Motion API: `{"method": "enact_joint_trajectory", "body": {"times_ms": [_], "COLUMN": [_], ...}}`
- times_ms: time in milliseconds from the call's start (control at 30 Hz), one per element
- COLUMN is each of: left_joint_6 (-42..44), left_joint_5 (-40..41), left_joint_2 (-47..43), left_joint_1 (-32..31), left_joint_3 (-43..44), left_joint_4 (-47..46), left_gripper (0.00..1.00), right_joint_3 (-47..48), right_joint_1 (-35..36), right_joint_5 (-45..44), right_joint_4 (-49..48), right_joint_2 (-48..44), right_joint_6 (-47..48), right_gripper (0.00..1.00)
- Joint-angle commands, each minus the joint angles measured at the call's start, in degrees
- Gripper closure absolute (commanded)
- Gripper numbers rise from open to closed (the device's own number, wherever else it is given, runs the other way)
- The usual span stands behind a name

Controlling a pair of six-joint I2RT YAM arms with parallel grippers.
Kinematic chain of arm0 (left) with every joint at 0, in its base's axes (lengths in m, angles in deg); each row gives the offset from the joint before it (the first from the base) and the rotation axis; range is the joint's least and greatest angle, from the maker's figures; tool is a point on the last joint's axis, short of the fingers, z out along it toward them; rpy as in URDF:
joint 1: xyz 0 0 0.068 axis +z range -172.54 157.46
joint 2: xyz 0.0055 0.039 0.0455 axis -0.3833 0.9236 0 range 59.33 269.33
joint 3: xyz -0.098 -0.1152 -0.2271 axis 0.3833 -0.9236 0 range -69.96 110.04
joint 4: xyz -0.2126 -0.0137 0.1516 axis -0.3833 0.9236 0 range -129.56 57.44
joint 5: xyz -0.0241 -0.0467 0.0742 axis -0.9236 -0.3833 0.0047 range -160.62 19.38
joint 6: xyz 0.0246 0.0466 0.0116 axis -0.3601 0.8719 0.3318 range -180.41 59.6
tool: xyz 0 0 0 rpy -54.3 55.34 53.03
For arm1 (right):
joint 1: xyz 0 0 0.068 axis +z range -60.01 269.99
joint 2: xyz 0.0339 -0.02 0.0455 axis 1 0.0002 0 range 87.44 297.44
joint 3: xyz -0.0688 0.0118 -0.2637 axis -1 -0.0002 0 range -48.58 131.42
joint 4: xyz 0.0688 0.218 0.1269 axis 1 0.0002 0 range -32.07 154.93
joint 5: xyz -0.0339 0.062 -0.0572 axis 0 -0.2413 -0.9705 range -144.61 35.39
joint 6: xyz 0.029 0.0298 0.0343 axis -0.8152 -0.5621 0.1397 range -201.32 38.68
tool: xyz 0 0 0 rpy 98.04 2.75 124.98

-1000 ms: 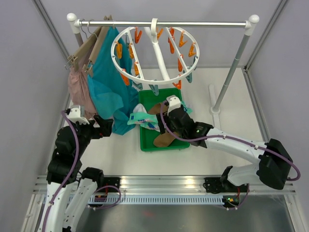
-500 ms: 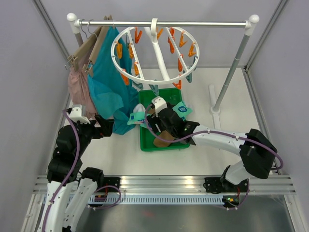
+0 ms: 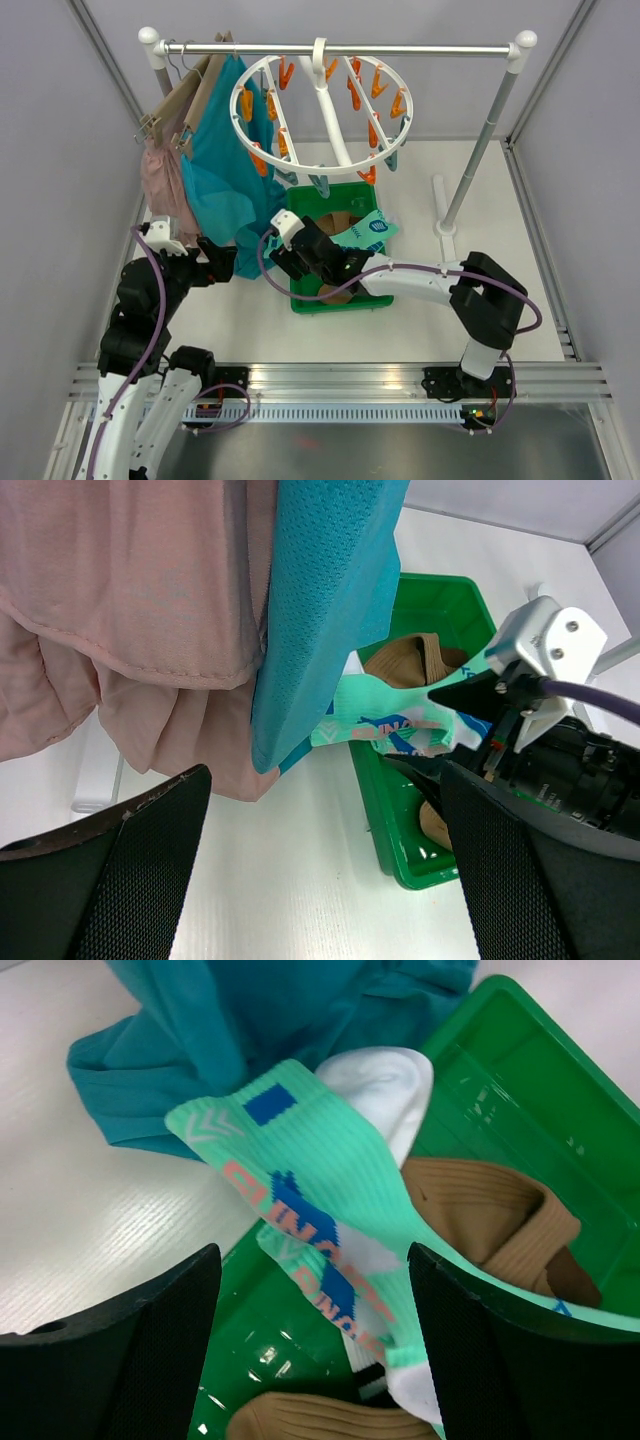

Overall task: Clip the socks to the hanger
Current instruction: Pick up the sock from the bin.

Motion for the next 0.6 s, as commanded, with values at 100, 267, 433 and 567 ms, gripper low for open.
{"method": "enact_joint_trajectory", "body": {"times_ms": [100, 267, 433, 567], "left_joint_6": [-0.9, -0.9, -0.9, -1.0], "left_joint_5": [-1.3, -1.4, -1.3, -1.3], "left_joint_2": [0.9, 1.2, 1.1, 1.2], "left_joint_1": [0.3, 0.3, 0.3, 0.3], "left_joint_3": [-0.3, -0.1, -0.2, -0.2], "left_joint_4": [-1.0, -1.0, -1.1, -1.0], "left_gripper": [0.00, 0.00, 0.00, 0.00], "right_joint_3": [8.4, 12.3, 13.9, 14.2], "right_joint_1": [1.7, 1.9, 2.0, 2.6], "right_joint_5": [0.6, 0.6, 0.9, 1.1], "right_joint_4": [1.1, 2.9, 5.8, 6.4], "right_joint_2": [5.5, 8.8, 10.3, 10.4], "right_joint_6": [4.9, 6.0, 6.9, 7.5], "right_gripper": [0.21, 0.25, 0.27, 0.27]}}
